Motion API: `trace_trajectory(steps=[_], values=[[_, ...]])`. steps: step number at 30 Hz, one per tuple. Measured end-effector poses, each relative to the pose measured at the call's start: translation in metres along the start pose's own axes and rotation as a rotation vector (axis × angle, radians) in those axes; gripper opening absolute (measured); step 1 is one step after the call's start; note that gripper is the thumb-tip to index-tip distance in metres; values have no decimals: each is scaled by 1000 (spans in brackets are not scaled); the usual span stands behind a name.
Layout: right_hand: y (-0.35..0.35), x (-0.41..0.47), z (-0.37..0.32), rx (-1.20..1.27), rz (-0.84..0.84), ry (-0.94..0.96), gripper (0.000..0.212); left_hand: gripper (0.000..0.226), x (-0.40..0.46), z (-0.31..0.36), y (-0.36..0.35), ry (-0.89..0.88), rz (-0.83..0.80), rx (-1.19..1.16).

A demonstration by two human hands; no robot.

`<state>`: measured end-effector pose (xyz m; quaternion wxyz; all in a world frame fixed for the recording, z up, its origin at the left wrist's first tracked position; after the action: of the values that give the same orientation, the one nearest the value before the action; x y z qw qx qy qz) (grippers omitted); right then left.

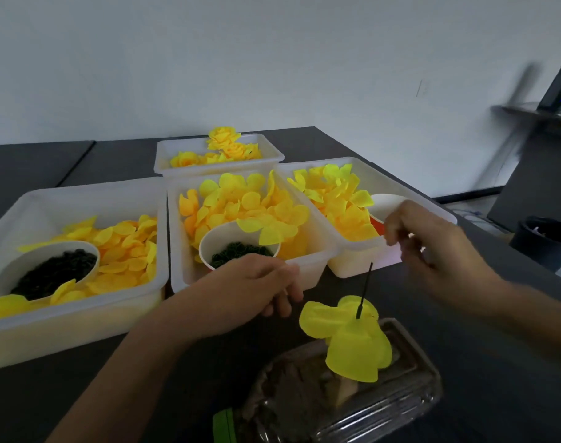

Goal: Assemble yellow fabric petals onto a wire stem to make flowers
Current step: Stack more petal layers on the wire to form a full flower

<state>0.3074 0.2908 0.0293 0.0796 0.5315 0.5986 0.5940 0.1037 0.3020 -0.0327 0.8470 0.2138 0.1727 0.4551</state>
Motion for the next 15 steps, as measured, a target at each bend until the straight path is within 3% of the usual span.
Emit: trace_trajectory(steps=[3, 5, 7, 9, 12, 15], values=[[-18, 54, -2, -15, -18, 6, 25, 35, 1, -2, 2, 2, 61, -23], [-52, 82, -5, -71, -182, 34, 22, 34, 0, -2, -1, 8, 69, -28], [-94, 99, -5, -303, -390, 99, 49, 34, 1, -2, -5, 20, 71, -13], [-124, 109, -5, -520, -496, 174, 64, 34, 2, -2, -9, 27, 56, 3], [-142, 123, -11, -662, -449, 264, 47, 34, 2, -2, -11, 35, 41, -1], [-135, 134, -11, -521, -339, 193, 18, 32, 1, -1, -7, 30, 71, -30]])
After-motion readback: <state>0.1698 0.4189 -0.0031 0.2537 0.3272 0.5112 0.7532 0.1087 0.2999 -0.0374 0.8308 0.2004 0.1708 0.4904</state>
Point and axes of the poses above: each hand's wrist, its own x-axis towards the middle knuckle, its own y-axis out of the back of the hand, z = x × y, the point moved 8 cm from there along x, towards the middle knuckle, and after that the axes turned 4 degrees about -x, right-handed, at the moved point
